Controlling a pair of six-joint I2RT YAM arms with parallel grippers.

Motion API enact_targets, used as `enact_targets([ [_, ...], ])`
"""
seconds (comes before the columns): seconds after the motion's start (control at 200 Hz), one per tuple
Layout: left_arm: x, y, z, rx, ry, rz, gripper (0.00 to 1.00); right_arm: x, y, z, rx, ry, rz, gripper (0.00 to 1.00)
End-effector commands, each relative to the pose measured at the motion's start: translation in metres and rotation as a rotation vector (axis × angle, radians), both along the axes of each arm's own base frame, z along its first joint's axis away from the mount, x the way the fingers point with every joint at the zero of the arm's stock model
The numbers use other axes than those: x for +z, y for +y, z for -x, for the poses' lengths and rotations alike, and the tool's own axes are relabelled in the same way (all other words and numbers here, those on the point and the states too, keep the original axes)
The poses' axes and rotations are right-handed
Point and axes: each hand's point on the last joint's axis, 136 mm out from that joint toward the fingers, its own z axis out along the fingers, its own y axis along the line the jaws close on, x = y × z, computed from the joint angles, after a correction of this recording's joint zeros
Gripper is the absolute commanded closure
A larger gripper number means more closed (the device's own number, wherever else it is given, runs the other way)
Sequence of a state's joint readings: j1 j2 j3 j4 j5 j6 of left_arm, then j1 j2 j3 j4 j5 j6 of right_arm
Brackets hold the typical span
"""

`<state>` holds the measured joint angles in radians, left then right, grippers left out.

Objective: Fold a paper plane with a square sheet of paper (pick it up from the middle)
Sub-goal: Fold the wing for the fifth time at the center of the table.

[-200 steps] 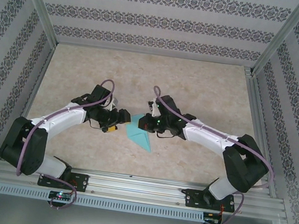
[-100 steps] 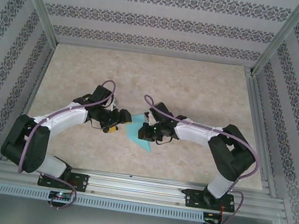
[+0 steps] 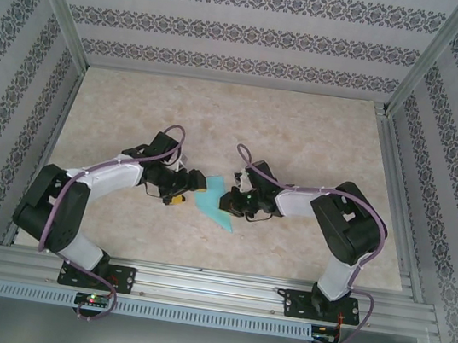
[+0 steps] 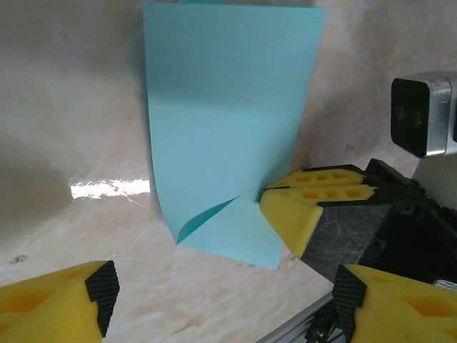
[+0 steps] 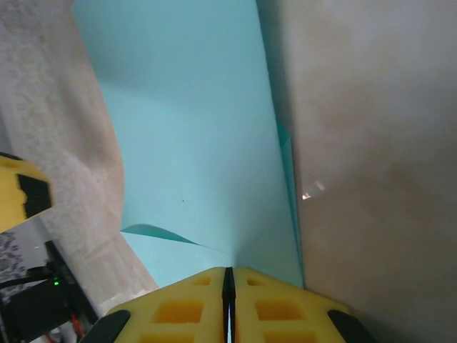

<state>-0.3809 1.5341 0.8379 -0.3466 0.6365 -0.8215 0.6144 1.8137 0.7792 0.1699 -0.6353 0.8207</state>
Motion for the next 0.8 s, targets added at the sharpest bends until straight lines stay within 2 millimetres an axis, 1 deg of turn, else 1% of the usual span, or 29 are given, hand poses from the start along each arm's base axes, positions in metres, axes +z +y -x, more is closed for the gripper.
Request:
enact_targets([
  [0.0, 0.008, -0.016, -0.012, -0.013, -0.031, 0.04, 0.19, -0.019, -0.004, 0.001, -0.041, 0.048, -0.021, 0.86],
  [0.085, 0.004, -0.019, -0.015, -0.01, -0.021, 0.035, 0.19, -0.023, -0.006, 0.001, -0.066, 0.063, -0.032, 0.86],
  [0.2, -0.003, -0.022, -0.019, 0.007, -0.006, 0.045, 0.23, -0.029, -0.008, 0.001, -0.082, 0.079, -0.023, 0.85],
  [0.395, -0.012, -0.021, -0.023, 0.032, 0.008, 0.028, 0.25, -0.039, -0.017, 0.003, -0.107, 0.092, 0.022, 0.85],
  [0.609, -0.013, -0.027, -0.03, 0.034, 0.0, 0.059, 0.29, -0.046, -0.02, 0.006, -0.112, 0.109, 0.037, 0.84],
  [0.794, -0.018, -0.028, -0.031, 0.033, 0.013, 0.054, 0.3, -0.049, -0.022, 0.008, -0.118, 0.113, 0.046, 0.83],
])
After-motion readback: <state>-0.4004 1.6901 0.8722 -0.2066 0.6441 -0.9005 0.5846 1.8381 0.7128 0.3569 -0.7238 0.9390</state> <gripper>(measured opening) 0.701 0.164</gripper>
